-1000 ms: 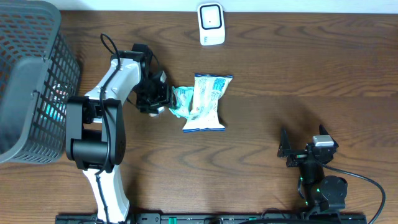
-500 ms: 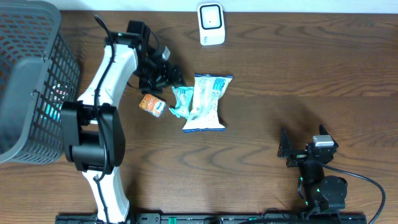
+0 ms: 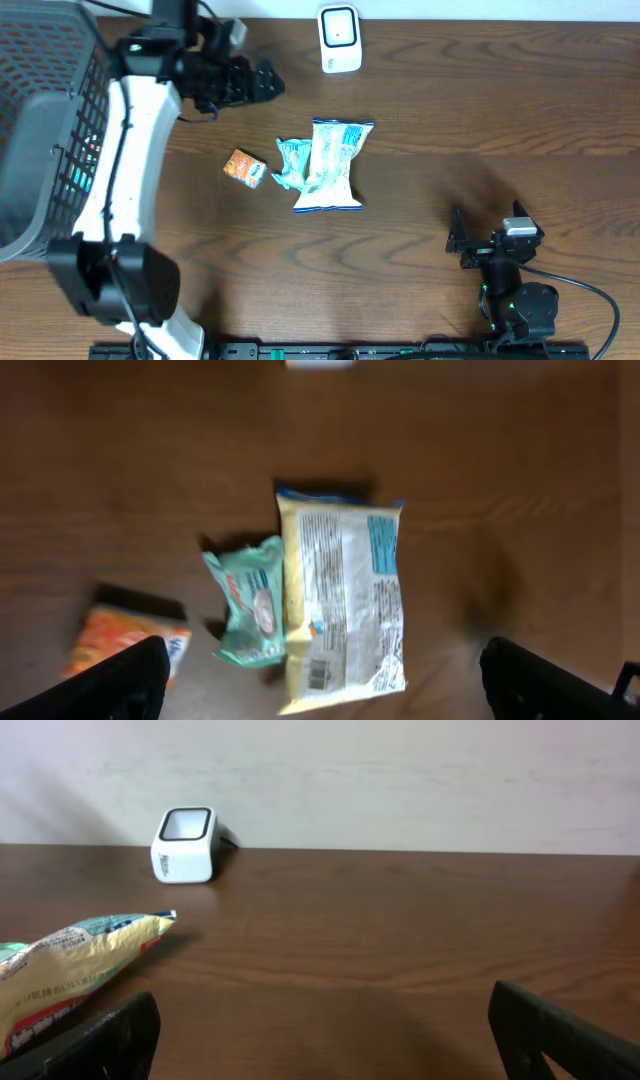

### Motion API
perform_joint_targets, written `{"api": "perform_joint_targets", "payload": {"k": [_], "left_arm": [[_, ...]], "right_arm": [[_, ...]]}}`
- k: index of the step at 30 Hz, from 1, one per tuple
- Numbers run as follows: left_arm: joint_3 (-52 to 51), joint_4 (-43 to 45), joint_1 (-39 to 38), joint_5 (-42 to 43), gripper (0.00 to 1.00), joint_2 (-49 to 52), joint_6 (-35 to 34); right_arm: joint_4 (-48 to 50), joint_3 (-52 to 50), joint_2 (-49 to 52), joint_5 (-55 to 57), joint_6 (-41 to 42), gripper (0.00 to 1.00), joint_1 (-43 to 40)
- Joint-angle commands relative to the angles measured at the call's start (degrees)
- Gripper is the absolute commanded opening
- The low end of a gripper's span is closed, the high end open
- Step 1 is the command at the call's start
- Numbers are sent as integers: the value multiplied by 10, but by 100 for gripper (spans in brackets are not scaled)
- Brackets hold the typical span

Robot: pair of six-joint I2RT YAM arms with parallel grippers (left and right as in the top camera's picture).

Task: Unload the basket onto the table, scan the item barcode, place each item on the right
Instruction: 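Move the left gripper back over the grey basket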

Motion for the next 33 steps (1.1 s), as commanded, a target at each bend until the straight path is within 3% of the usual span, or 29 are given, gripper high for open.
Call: {"api": "perform_joint_targets", "payload": {"k": [1, 14, 19, 22, 28, 33], "left_arm": [[14, 11, 26, 5, 98, -40, 7], [14, 123, 103, -3, 98, -149, 0], [14, 158, 150, -152, 98, -178, -95], [14, 157, 189, -223, 98, -180, -112], [14, 144, 270, -254, 98, -179, -122], [10, 106, 338, -253, 98, -175, -191]], "right_arm": [[-3, -1, -2, 0, -6, 99, 4], [-3, 0, -2, 0, -6, 99, 4], [-3, -1, -2, 0, -6, 99, 4], [-3, -1, -2, 0, -6, 99, 4], [-3, -1, -2, 0, -6, 99, 4], [-3, -1, -2, 0, -6, 99, 4]]}}
